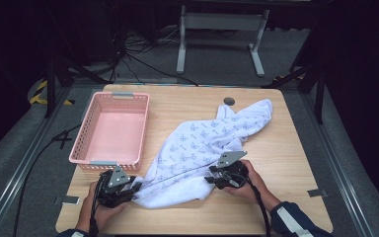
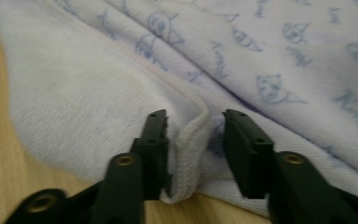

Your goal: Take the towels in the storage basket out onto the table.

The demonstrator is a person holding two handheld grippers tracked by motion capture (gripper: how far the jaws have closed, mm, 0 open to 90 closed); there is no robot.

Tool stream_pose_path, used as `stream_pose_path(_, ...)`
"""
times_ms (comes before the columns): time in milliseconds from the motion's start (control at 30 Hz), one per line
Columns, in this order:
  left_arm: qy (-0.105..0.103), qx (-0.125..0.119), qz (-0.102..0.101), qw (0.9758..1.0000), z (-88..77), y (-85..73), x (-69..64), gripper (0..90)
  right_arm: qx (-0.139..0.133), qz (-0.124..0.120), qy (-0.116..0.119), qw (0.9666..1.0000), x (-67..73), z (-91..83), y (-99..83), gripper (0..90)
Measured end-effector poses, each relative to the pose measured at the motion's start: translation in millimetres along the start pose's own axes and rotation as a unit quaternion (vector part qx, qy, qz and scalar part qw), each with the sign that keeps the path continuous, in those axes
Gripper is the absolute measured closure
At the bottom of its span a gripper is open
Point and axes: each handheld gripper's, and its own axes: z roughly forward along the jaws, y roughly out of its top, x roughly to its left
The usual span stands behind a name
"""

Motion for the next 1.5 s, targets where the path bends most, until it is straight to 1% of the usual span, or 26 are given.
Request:
stream_pose_path(33,-0.005,-0.005,-0.001,1.0000,1.6,-0.3,0.4,71.5,0.006,-0.013,0.009,0.9999,2.3,-0.1,-5.3,81.2)
stream_pose_path(67,-0.008,0.004,0.015,0.9999,1.9,1.2,1.7,75.1,0.004,-0.017,0.019,0.9997,4.3,-2.7,-6.7,83.7)
stream_pose_path(133,-0.021,0.006,0.013,0.9997,3.1,2.1,1.3,81.1,0.007,-0.028,0.022,0.9993,8.1,-10.2,-8.6,84.9)
stream_pose_path(200,-0.024,0.013,0.019,0.9995,3.0,3.1,1.9,82.7,0.004,-0.035,0.029,0.9989,9.5,-15.8,-10.5,85.0)
stream_pose_path(333,-0.037,0.014,0.013,0.9992,1.5,1.1,3.0,84.2,-0.015,-0.041,0.059,0.9973,16.2,-46.6,-24.1,85.4)
stream_pose_path(467,-0.057,0.008,0.010,0.9983,-5.3,-1.6,-1.5,82.8,-0.024,-0.060,0.086,0.9942,33.3,-68.4,-38.0,85.3)
stream_pose_path(600,-0.084,0.006,0.020,0.9962,-12.4,-4.3,-16.4,82.7,-0.012,-0.092,0.125,0.9878,65.1,-86.0,-52.4,84.4)
stream_pose_path(700,-0.094,0.023,0.036,0.9946,-15.1,-7.0,-23.8,81.6,0.001,-0.108,0.147,0.9833,83.3,-88.8,-60.5,81.3)
stream_pose_path(767,-0.103,0.017,0.033,0.9939,-18.1,-9.4,-27.7,79.6,0.022,-0.113,0.139,0.9836,91.3,-89.4,-67.0,77.0)
stream_pose_path(800,-0.097,0.012,0.035,0.9946,-20.4,-9.6,-28.7,76.2,0.024,-0.111,0.146,0.9828,92.0,-91.1,-69.8,72.8)
stream_pose_path(833,-0.090,0.004,0.026,0.9956,-23.0,-9.2,-29.6,68.2,0.024,-0.103,0.145,0.9838,91.2,-93.0,-71.6,68.9)
stream_pose_path(900,-0.098,-0.025,0.021,0.9947,-29.6,-6.8,-29.7,61.6,0.013,-0.089,0.123,0.9883,85.1,-98.7,-73.4,59.2)
stream_pose_path(933,-0.096,-0.035,0.025,0.9945,-32.2,-3.7,-29.8,56.8,0.000,-0.072,0.102,0.9921,79.8,-101.4,-72.9,55.3)
stream_pose_path(967,-0.096,-0.035,0.025,0.9945,-32.2,-3.7,-29.8,50.0,0.000,-0.072,0.102,0.9921,79.8,-101.4,-72.9,55.3)
stream_pose_path(1000,-0.080,-0.043,0.026,0.9956,-34.2,2.4,-30.3,50.0,-0.010,-0.047,0.080,0.9956,72.4,-103.5,-72.0,59.5)
stream_pose_path(1033,-0.078,-0.049,0.028,0.9954,-34.6,7.0,-29.5,44.7,-0.028,-0.026,0.057,0.9976,61.6,-105.6,-70.9,54.6)
stream_pose_path(1100,-0.077,-0.059,0.030,0.9948,-33.1,19.3,-28.9,40.9,-0.040,-0.002,0.007,0.9992,45.6,-105.8,-67.9,56.3)
stream_pose_path(1167,-0.076,-0.062,0.029,0.9947,-31.4,24.5,-29.2,37.9,-0.054,0.017,-0.011,0.9983,25.7,-107.7,-63.6,53.8)
stream_pose_path(1233,-0.077,-0.058,0.047,0.9943,-19.6,38.1,-31.9,37.8,-0.079,0.021,0.011,0.9966,15.1,-114.6,-60.3,53.3)
stream_pose_path(1267,-0.076,-0.050,0.048,0.9947,-13.6,42.1,-32.7,38.0,-0.083,0.021,-0.005,0.9963,12.2,-117.1,-57.2,53.1)
stream_pose_path(1300,-0.075,-0.044,0.053,0.9948,-6.3,45.9,-31.9,38.2,-0.076,0.022,-0.034,0.9963,8.2,-118.1,-53.4,54.9)
stream_pose_path(1367,-0.070,-0.025,0.047,0.9961,8.3,50.8,-31.4,42.1,-0.075,0.044,-0.079,0.9931,-6.6,-114.0,-46.9,52.8)
stream_pose_path(1400,-0.070,-0.025,0.047,0.9961,8.3,50.8,-31.4,44.4,-0.075,0.044,-0.079,0.9931,-6.6,-114.0,-46.9,52.8)
stream_pose_path(1433,-0.065,-0.008,0.054,0.9964,16.3,52.6,-31.3,44.4,-0.078,0.057,-0.099,0.9905,-16.3,-109.2,-44.2,51.9)
stream_pose_path(1467,-0.068,-0.003,0.049,0.9965,22.6,52.5,-31.2,46.9,-0.074,0.074,-0.109,0.9885,-29.5,-100.8,-41.1,50.1)
stream_pose_path(1500,-0.065,0.008,0.047,0.9968,30.6,51.4,-30.5,50.6,-0.056,0.090,-0.125,0.9865,-47.9,-84.4,-37.0,46.3)
